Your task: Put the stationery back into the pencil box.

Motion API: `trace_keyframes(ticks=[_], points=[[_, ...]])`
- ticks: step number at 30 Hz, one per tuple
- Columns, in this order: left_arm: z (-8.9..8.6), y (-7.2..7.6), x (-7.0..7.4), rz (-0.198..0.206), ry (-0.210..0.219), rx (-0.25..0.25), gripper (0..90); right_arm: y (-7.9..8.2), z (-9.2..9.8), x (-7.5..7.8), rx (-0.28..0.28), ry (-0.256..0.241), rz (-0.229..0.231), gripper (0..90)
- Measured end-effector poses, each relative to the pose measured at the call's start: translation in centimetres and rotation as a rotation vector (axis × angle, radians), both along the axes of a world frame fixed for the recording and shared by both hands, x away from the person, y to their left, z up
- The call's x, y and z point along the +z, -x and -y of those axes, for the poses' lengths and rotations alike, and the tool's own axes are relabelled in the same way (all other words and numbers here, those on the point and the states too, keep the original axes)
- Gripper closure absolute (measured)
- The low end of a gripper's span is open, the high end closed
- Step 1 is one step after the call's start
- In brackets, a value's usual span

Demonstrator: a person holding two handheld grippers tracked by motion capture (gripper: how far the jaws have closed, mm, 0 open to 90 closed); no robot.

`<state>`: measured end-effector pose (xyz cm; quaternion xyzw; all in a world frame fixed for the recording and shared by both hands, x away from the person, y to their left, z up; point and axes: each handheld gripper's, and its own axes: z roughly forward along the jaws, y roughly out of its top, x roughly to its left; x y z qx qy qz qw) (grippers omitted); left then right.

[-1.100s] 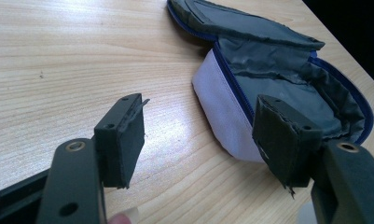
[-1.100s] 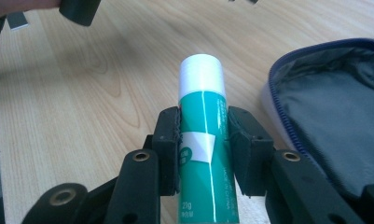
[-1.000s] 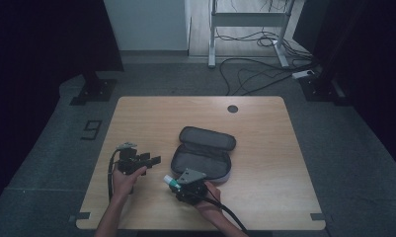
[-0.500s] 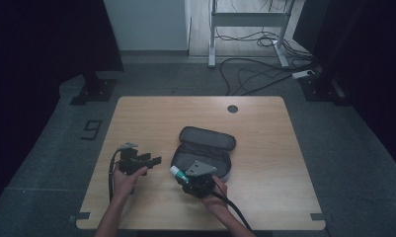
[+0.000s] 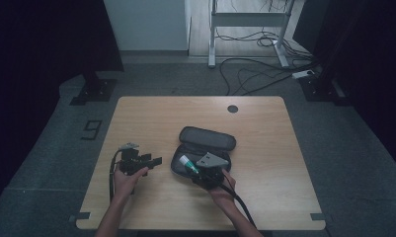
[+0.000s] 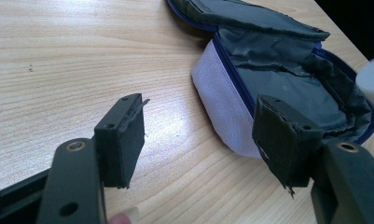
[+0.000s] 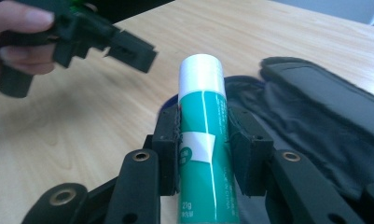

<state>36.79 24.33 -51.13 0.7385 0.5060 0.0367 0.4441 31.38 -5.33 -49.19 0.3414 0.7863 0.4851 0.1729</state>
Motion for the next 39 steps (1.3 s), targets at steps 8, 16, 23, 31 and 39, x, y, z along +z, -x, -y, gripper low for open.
trace_keyframes(ticks=[8, 16, 23, 31, 39], points=[[0.1, 0.0, 0.0, -0.002, -0.003, -0.003, 34.6, -1.2, 1.4, -0.2, -0.057, -0.007, -0.008, 64.7], [0.2, 0.0, -0.2, -0.008, -0.006, -0.011, 34.5, -2.1, 2.3, -0.5, -0.094, -0.012, -0.018, 64.6], [0.4, -0.1, -0.2, -0.012, -0.009, -0.017, 34.5, -2.8, 2.7, -1.1, -0.115, 0.004, -0.032, 64.6], [0.5, -0.1, -0.3, -0.014, -0.015, -0.024, 34.5, -3.5, 2.9, -1.9, -0.142, 0.051, -0.053, 64.6], [0.7, -0.1, -0.3, -0.016, -0.018, -0.029, 34.5, -4.0, 2.8, -2.7, -0.158, 0.126, -0.067, 64.5]])
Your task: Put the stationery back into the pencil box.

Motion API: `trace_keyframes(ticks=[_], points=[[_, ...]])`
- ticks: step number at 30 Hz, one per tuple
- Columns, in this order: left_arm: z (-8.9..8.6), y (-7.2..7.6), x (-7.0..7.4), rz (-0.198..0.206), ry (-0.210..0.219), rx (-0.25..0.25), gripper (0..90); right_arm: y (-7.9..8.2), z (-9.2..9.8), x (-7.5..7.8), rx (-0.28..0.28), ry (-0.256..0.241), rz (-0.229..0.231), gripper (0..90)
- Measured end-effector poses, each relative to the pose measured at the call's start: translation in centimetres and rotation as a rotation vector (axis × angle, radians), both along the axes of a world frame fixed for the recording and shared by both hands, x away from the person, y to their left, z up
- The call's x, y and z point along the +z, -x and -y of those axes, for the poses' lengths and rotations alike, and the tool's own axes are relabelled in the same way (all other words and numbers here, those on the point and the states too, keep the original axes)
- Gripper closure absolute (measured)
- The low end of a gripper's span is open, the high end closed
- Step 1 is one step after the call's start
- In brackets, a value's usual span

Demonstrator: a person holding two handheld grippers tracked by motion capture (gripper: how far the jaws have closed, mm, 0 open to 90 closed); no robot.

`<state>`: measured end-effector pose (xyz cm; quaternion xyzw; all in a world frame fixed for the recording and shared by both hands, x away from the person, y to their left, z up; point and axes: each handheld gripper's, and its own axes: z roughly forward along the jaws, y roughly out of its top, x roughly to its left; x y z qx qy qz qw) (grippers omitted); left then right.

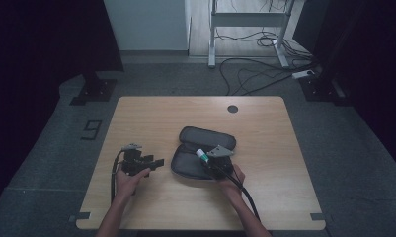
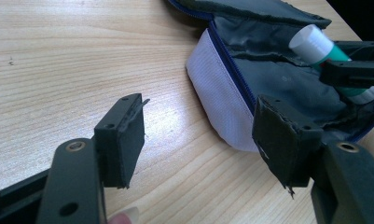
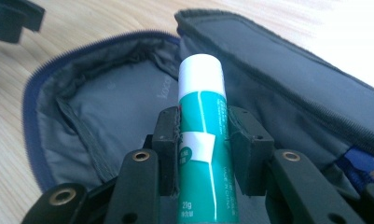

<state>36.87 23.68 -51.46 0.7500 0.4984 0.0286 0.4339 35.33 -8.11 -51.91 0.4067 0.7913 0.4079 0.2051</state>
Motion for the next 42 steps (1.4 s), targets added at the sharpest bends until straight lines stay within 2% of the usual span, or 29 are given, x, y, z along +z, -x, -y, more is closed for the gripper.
trace_keyframes(ticks=[8, 11, 17, 21, 25, 28, 29, 30, 31, 32, 33, 36, 42], points=[[-0.1, 0.0, 0.0, 0.000, 0.003, 0.000, 34.5, -0.3, -0.2, -0.7, 0.016, 0.047, -0.042, 64.2], [-0.1, 0.0, 0.0, -0.002, 0.005, 0.002, 34.5, -0.3, -0.4, -1.0, 0.028, 0.084, -0.053, 64.0], [-0.2, 0.0, 0.1, -0.001, 0.004, 0.001, 34.5, -0.4, -0.4, -1.2, 0.031, 0.094, -0.067, 62.8], [-0.2, 0.0, 0.1, -0.003, 0.006, 0.000, 34.5, -0.3, -0.3, -1.0, 0.022, 0.081, -0.056, 56.8], [-0.2, 0.0, 0.1, 0.000, 0.007, 0.001, 34.5, -0.2, 0.1, -0.5, 0.012, 0.013, -0.054, 50.4], [-0.3, 0.0, 0.2, 0.001, 0.010, 0.003, 34.5, -0.1, 0.4, -0.1, 0.011, -0.011, -0.042, 48.5], [-0.4, 0.1, 0.2, 0.002, 0.013, 0.006, 34.5, 0.1, 1.0, 0.4, -0.003, -0.050, -0.028, 46.6], [-0.4, 0.1, 0.2, 0.002, 0.013, 0.006, 34.5, 0.1, 1.0, 0.4, -0.003, -0.050, -0.028, 46.6], [-0.4, 0.1, 0.2, 0.001, 0.012, 0.007, 34.5, 0.3, 1.6, 0.9, -0.009, -0.079, -0.014, 45.6], [-0.4, 0.1, 0.2, 0.001, 0.012, 0.007, 34.5, 0.3, 1.6, 0.9, -0.009, -0.079, -0.014, 45.6], [-0.5, 0.1, 0.2, 0.003, 0.013, 0.007, 34.5, 0.6, 2.3, 1.4, -0.014, -0.107, 0.000, 44.7], [-0.5, 0.1, 0.3, 0.004, 0.015, 0.007, 34.5, 0.8, 2.9, 1.8, -0.016, -0.117, 0.012, 44.1], [-0.7, 0.2, 0.4, 0.009, 0.016, 0.011, 34.4, 1.9, 4.8, 2.2, -0.024, -0.106, 0.039, 41.8]])
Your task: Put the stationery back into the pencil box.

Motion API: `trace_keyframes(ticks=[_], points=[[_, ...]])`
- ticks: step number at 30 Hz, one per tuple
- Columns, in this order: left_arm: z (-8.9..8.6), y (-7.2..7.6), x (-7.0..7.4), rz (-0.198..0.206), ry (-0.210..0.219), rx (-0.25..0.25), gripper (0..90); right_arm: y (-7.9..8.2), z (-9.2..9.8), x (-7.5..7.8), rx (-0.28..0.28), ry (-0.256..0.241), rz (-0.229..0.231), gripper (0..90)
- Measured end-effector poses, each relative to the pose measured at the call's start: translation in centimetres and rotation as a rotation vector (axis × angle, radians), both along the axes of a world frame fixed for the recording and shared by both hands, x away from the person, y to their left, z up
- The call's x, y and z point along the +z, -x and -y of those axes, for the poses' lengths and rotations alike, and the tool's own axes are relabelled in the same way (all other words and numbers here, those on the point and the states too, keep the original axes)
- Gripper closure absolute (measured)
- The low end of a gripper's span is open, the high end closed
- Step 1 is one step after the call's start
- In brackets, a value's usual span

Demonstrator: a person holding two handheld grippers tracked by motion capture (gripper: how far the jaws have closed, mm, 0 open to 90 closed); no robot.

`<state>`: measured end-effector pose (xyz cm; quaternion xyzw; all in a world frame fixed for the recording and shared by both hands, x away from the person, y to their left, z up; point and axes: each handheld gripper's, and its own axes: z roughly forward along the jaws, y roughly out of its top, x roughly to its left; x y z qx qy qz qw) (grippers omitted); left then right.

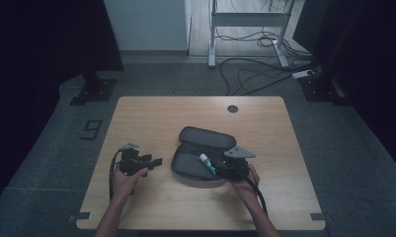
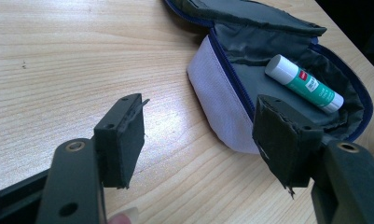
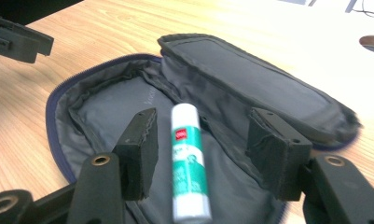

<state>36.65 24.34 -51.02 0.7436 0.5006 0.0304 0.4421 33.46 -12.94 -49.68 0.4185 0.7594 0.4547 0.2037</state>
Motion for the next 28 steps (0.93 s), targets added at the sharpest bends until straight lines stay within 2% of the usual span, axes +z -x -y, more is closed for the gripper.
trace_keyframes(ticks=[2, 5, 7, 10, 16, 17, 19, 21, 28], points=[[0.1, 0.0, 0.0, -0.001, -0.001, -0.002, 34.3, 0.6, 1.3, -0.1, -0.015, 0.007, 0.011, 41.5], [0.1, 0.0, 0.0, -0.001, -0.001, -0.005, 34.2, 0.9, 2.2, -0.3, -0.026, 0.010, 0.012, 41.2], [0.1, 0.0, 0.0, -0.001, -0.002, -0.007, 34.1, 1.2, 4.1, -0.9, -0.058, 0.010, 0.002, 40.9], [0.1, 0.0, -0.1, -0.002, -0.003, -0.006, 34.1, 1.4, 5.8, -1.4, -0.088, 0.007, -0.013, 40.7], [0.0, -0.1, -0.1, -0.005, -0.007, -0.004, 33.8, 1.7, 7.9, -2.1, -0.131, 0.012, -0.021, 40.4], [0.1, 0.0, -0.1, -0.005, -0.009, -0.005, 33.8, 1.7, 8.8, -2.4, -0.154, 0.022, -0.025, 40.3], [0.1, 0.0, -0.1, -0.004, -0.009, -0.006, 33.8, 1.6, 9.1, -2.5, -0.164, 0.023, -0.029, 40.2], [0.1, 0.0, -0.1, -0.003, -0.011, -0.007, 33.8, 1.4, 10.0, -3.0, -0.189, 0.011, -0.057, 40.2], [0.0, 0.0, 0.0, 0.001, -0.005, -0.007, 33.9, 1.3, 10.4, -3.2, -0.205, 0.018, -0.055, 38.8]])
